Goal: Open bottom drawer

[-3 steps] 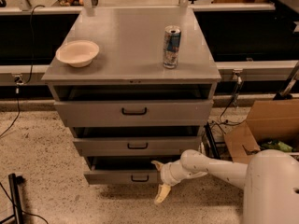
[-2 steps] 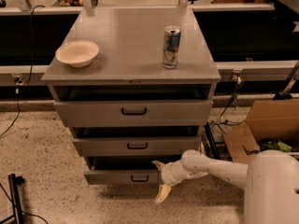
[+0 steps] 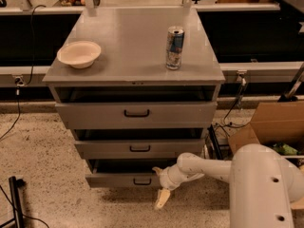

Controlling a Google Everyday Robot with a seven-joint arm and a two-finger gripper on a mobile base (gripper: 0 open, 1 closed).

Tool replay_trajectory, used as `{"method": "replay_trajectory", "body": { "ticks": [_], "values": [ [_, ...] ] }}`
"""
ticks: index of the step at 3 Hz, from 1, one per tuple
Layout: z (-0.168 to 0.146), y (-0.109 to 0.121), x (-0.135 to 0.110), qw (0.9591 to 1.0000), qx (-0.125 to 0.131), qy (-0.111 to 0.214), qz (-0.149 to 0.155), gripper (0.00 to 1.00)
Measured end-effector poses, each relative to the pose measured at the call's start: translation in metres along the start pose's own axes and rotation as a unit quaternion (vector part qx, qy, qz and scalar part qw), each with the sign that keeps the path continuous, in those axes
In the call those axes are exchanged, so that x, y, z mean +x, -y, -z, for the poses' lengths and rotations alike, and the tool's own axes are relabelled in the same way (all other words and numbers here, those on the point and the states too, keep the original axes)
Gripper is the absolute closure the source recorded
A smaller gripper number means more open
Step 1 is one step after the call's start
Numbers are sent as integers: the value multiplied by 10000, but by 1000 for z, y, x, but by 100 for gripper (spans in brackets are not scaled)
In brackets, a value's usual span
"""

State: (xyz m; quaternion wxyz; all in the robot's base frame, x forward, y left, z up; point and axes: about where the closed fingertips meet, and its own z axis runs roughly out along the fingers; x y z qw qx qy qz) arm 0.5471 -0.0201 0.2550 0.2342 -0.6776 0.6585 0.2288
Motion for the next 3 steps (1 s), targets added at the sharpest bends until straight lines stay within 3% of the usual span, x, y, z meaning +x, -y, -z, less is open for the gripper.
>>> {"method": "replay_trajectory", "body": {
  "ticks": [1, 3],
  "values": [
    [-24, 1, 13, 9996, -163, -124, -172, 0],
    [-42, 9, 28, 9991, -70, -262, -328, 13]
  ]
}}
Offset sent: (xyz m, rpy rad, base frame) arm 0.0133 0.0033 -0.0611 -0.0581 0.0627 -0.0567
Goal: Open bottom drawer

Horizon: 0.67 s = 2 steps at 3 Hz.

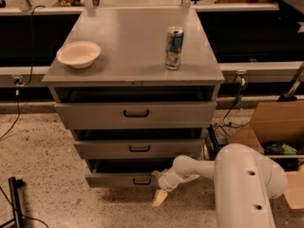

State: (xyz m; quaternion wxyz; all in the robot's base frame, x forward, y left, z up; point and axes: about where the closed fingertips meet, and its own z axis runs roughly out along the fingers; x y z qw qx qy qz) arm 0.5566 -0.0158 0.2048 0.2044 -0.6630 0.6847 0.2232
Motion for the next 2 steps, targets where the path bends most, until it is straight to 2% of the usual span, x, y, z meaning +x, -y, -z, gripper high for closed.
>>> {"method": "replay_trajectory", "body": {
  "ticks": [1, 2],
  "values": [
    [0, 0, 0, 10000, 3, -2, -1, 1],
    [13, 1, 2, 9998, 171, -57, -5, 0]
  ]
}}
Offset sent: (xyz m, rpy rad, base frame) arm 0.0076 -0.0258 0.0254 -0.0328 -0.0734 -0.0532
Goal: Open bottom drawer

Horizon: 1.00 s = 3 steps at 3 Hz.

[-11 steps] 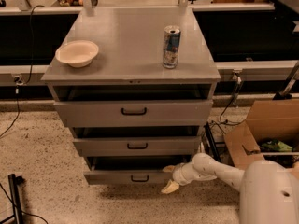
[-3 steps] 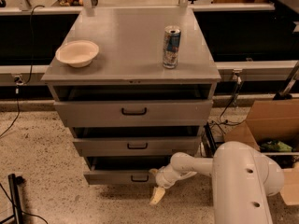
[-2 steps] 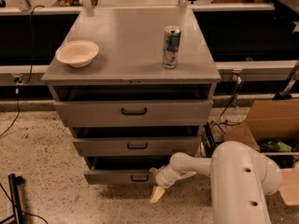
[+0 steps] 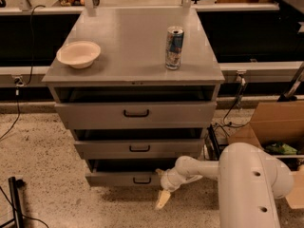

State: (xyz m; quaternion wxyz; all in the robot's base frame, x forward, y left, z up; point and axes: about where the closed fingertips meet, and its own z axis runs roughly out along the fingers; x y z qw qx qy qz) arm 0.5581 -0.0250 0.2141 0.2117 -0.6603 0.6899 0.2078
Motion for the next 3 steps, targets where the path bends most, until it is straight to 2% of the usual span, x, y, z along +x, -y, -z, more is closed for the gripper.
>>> {"method": "replay_trajectory", "body": {
  "ticks": [2, 3],
  "values": [
    [20, -6, -9, 9997, 88, 88, 217, 0],
    [18, 5, -5, 9995, 139, 116, 269, 0]
  ]
}}
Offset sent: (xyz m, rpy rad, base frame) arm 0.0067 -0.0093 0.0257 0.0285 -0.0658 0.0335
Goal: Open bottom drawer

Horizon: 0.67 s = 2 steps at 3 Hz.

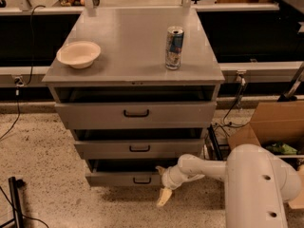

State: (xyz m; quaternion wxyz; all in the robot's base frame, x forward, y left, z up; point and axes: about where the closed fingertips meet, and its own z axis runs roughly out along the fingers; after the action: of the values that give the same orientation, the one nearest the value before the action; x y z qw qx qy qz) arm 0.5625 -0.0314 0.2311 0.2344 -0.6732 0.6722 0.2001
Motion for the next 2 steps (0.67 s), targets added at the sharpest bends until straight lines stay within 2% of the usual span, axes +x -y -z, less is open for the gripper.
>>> {"method": "replay_trajectory", "body": {
  "ticks": [1, 2],
  "values": [
    [-5, 9, 8, 10000, 15, -1, -14, 0],
    [-20, 19, 27, 9999, -34, -40, -161, 12]
  ]
}}
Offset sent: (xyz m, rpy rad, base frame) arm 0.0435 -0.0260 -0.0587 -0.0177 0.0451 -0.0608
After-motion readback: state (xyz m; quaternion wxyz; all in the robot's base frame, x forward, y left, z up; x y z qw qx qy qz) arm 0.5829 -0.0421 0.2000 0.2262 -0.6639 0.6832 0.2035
